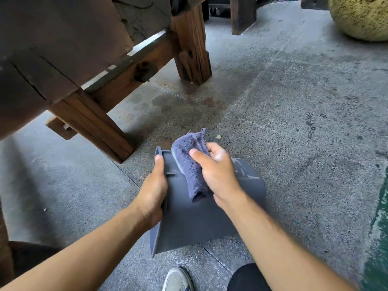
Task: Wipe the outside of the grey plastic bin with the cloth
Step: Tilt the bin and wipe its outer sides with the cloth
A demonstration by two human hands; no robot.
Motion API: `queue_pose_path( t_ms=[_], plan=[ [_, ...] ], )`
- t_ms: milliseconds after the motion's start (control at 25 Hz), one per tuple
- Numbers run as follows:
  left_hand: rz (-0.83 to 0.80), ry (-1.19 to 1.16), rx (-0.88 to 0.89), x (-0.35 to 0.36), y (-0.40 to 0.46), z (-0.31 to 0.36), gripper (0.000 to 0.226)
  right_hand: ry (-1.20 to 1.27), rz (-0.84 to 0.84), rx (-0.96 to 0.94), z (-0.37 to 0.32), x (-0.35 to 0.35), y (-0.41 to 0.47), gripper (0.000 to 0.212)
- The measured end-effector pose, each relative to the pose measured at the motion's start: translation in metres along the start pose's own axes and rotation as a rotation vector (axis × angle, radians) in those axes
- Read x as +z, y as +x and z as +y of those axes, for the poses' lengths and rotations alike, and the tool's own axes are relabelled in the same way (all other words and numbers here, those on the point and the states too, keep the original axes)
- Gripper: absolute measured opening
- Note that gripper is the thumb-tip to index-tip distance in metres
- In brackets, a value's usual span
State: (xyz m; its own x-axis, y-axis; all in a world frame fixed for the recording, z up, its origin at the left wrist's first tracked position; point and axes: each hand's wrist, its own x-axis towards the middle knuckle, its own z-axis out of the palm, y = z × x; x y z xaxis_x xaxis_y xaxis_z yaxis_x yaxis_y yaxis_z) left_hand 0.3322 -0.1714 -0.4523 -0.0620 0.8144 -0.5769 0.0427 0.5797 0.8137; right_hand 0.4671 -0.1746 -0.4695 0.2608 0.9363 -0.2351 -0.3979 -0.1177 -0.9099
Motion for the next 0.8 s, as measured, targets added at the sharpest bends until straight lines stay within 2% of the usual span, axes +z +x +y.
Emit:
queue_pose_path(
  t_ms=[120,280,440,520,680,800],
  plan=[
    [-0.014,-0.004,0.023,0.007,-0.001,-0.002,0.071,-0.231,0.037,-0.023,-0.002,0.019,0.001,0.024],
    [-0.022,0.001,0.04,0.01,-0.002,-0.004,0.07,-0.581,0.102,-0.116,-0.005,0.027,0.002,0.016],
    [0.005,0.024,0.052,0.007,0.002,-0.005,0.068,-0.784,0.085,-0.247,-0.002,0.024,0.0,0.039],
    [0.003,0.045,0.05,0.003,0.002,-0.006,0.068,-0.876,0.068,-0.291,-0.004,0.022,0.001,0.044],
    [-0.014,0.062,0.047,0.002,0.003,-0.007,0.07,-1.057,0.057,-0.347,-0.008,0.027,0.007,0.031],
    [-0.031,0.069,0.063,0.001,0.003,-0.009,0.07,-1.037,0.098,-0.264,-0.005,0.032,0.006,0.03]
  ],
)
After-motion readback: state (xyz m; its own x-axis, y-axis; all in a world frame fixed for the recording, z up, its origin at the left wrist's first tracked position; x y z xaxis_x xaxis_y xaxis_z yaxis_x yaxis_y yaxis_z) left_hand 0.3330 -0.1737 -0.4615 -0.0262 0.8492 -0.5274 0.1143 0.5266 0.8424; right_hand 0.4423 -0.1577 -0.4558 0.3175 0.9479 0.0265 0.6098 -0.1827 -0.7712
